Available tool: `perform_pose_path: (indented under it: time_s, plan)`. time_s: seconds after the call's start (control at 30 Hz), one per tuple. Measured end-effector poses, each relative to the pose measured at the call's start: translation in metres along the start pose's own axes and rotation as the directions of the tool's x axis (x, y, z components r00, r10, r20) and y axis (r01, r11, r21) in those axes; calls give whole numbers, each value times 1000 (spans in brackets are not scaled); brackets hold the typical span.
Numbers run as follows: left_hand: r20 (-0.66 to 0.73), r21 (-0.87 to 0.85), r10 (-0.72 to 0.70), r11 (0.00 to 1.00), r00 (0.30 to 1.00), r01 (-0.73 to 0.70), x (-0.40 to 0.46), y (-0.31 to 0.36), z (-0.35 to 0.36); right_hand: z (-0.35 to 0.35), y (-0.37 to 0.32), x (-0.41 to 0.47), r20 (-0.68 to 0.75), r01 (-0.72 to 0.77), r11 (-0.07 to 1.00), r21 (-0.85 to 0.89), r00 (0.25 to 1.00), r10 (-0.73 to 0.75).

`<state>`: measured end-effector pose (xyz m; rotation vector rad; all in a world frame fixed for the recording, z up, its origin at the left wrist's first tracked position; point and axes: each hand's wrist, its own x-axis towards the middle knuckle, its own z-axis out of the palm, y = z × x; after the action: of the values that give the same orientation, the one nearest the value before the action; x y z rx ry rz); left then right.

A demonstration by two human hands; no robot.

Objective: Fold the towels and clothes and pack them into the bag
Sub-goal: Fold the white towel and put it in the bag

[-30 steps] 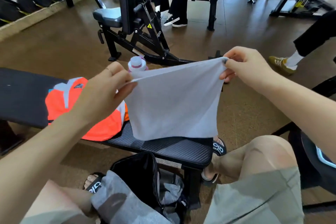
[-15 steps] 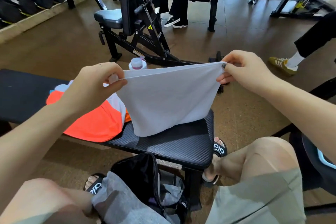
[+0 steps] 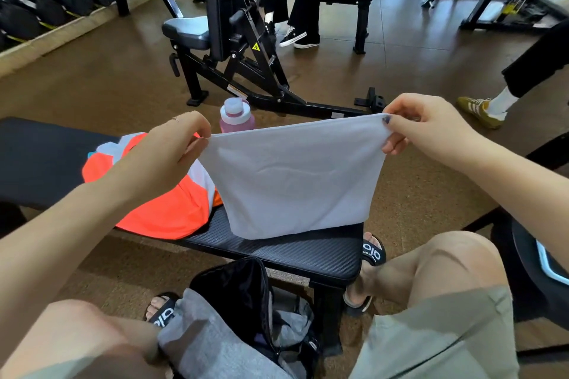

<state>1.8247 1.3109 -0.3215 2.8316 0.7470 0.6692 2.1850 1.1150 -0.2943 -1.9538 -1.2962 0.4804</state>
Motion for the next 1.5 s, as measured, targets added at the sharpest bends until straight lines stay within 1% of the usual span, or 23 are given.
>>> perform_pose_path:
  time_s: [0.1,0.2,0.33,0.4,0.5,0.6,0.7,0.77,0.83,0.93,1.03,1.13,1.23,1.3,1.4,1.5]
  plan:
    - [10,62,0,998,1000,0,-2,6,1,2,0,-1,-16,6,999,-31,1000,-7]
    - [-35,176,21,984,999,-14,-5,11,-3,3,-1,-3,-16,26,996,-91,999,-27]
    - [-24,106,84,991,996,-81,-6,8,-6,3,-5,-10,14,68,992,-111,998,-67]
    - [-14,104,85,991,996,-83,-7,7,-4,2,-5,-13,36,70,993,-99,997,-66]
    - [-10,98,63,993,998,-62,-5,6,-3,0,-4,-13,23,47,993,-106,999,-45]
    - [6,80,41,996,999,-42,0,5,-2,2,-4,-10,-55,16,995,-97,998,-21]
    - [-18,102,-49,993,999,51,7,12,4,11,-7,-10,-130,-12,993,-115,991,-3]
    - [-51,81,-109,990,993,113,10,27,10,23,-13,-12,-150,-51,994,-100,988,36]
    - [-56,-9,-110,994,992,110,14,50,16,36,-19,-15,-115,-114,991,-63,988,106]
    - [-12,-133,-61,989,998,59,21,81,24,52,-33,-20,-8,-200,979,39,980,200]
    - [34,-251,-64,965,997,70,29,103,33,66,-53,-25,60,-224,958,180,974,217]
    - [54,-324,-73,942,996,86,37,119,42,80,-71,-32,116,-238,903,359,971,210]
    - [29,-321,-115,940,993,118,40,126,45,91,-79,-36,173,-272,822,500,962,212]
    - [4,-283,-114,953,994,110,38,126,44,93,-80,-36,202,-288,777,560,957,209]
    - [-29,-203,-71,977,997,64,36,117,44,94,-80,-38,274,-290,759,583,950,152]
    - [-10,-144,-23,989,1000,21,36,108,42,96,-81,-39,372,-307,733,606,925,80]
